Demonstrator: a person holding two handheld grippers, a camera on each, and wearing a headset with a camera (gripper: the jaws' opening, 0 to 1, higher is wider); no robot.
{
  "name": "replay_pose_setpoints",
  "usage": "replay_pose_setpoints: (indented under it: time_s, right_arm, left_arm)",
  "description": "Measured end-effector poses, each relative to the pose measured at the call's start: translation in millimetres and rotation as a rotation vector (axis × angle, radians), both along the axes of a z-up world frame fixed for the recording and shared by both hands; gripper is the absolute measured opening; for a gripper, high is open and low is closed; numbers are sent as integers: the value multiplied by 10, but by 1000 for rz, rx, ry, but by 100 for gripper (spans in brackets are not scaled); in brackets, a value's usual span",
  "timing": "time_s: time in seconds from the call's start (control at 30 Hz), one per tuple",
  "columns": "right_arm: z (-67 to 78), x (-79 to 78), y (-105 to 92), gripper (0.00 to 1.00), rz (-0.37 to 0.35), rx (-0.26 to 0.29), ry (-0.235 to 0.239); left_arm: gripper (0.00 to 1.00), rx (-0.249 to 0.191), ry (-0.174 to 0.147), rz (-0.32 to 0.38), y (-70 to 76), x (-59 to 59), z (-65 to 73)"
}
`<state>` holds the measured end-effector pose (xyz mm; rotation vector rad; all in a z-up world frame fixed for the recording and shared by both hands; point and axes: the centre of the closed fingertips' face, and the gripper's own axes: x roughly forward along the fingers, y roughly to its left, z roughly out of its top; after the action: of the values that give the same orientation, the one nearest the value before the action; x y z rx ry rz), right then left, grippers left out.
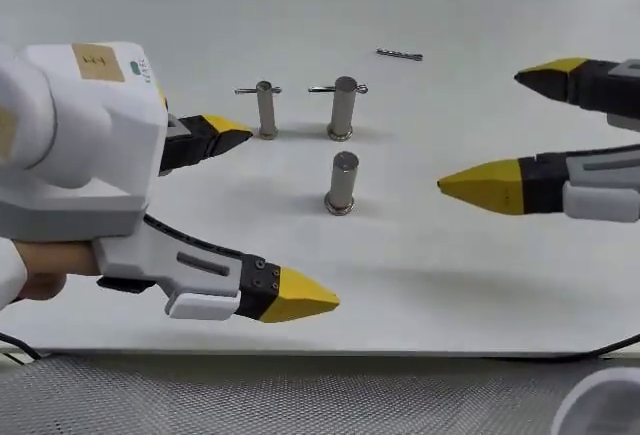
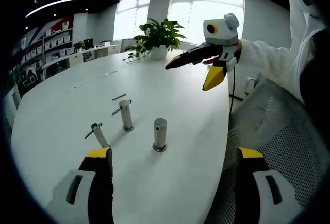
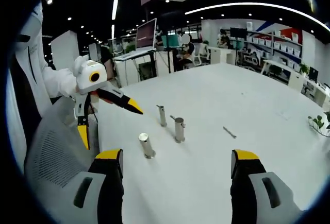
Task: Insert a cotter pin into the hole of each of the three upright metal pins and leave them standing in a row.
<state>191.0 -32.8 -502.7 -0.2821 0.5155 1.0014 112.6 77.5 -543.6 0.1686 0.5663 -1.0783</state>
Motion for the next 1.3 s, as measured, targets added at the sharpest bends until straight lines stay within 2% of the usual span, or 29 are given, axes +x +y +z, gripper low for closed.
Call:
replay_pose_setpoints:
  time_s: [0.1, 0.17, 0.2, 0.27, 0.33, 0.43, 0.5, 0.6, 0.77, 0.83, 0.93, 1.13, 1.27, 1.3]
  right_arm:
    - [32, 132, 2, 82, 25, -30, -15]
    - [31, 238, -12, 79, 54, -74, -28]
    - [39, 310, -12, 79, 93, -113, -50]
    - [60, 329, 5, 78, 102, -122, -53]
    - [94, 425, 44, 78, 146, -150, -66]
    - [82, 552, 65, 76, 206, -207, -75]
    - [63, 629, 85, 75, 218, -218, -68]
    - [-15, 721, 115, 71, 291, -299, -64]
    - [-135, 863, 209, 66, 346, -335, -34]
    - [-226, 917, 185, 58, 380, -374, -15]
    - [-336, 1044, 172, 48, 393, -411, -6]
    - [-556, 1283, 161, 42, 410, -470, 33]
    - [-738, 1486, 128, 31, 382, -509, 52]
    - [-797, 1523, 86, 28, 380, -540, 60]
  left_arm:
    - [99, 12, 7, 11, -2, -32, -1]
    - [99, 15, 8, 26, 8, -36, 7]
    - [99, 7, 11, 35, 27, -28, 11]
    - [99, -19, 26, 49, 35, -31, 41]
    - [99, -37, 24, 64, 33, -23, 75]
    - [99, -38, 30, 75, 74, -6, 73]
    - [99, -46, 33, 81, 60, -17, 99]
    - [99, -42, 35, 89, 75, -16, 113]
    - [99, -30, 52, 97, 113, -23, 79]
    - [98, -34, 48, 106, 106, -26, 101]
    - [97, -51, 35, 109, 86, -18, 176]
    - [97, -67, 19, 109, 88, 7, 251]
    - [97, -75, 17, 112, 106, 18, 256]
    - [97, -72, 15, 110, 124, 18, 254]
